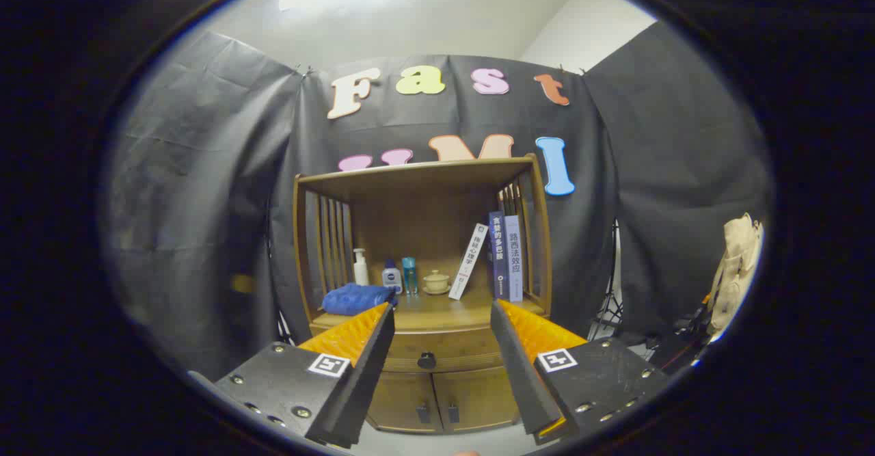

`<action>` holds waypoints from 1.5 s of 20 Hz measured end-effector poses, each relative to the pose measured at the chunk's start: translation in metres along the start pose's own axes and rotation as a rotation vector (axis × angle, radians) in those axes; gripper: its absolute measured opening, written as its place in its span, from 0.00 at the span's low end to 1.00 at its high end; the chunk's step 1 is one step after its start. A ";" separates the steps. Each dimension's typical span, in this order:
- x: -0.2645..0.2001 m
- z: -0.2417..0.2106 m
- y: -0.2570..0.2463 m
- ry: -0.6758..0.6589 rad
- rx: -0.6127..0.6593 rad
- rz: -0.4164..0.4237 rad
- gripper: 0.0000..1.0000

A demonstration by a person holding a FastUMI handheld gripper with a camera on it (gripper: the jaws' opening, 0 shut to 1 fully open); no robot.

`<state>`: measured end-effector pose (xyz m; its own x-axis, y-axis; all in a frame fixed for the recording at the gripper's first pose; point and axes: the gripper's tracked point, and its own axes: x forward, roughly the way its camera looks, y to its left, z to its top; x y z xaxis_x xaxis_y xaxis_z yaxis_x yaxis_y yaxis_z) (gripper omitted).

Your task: Pull open the drawer, take out the items inside it, and place them on the countertop above the cabinet.

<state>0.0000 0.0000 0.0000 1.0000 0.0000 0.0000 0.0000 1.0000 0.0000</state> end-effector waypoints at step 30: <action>0.075 -0.062 0.043 0.076 -0.007 0.089 0.85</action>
<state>0.0750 0.0428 -0.0623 0.9931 0.0888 -0.0760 -0.0893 0.9960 -0.0036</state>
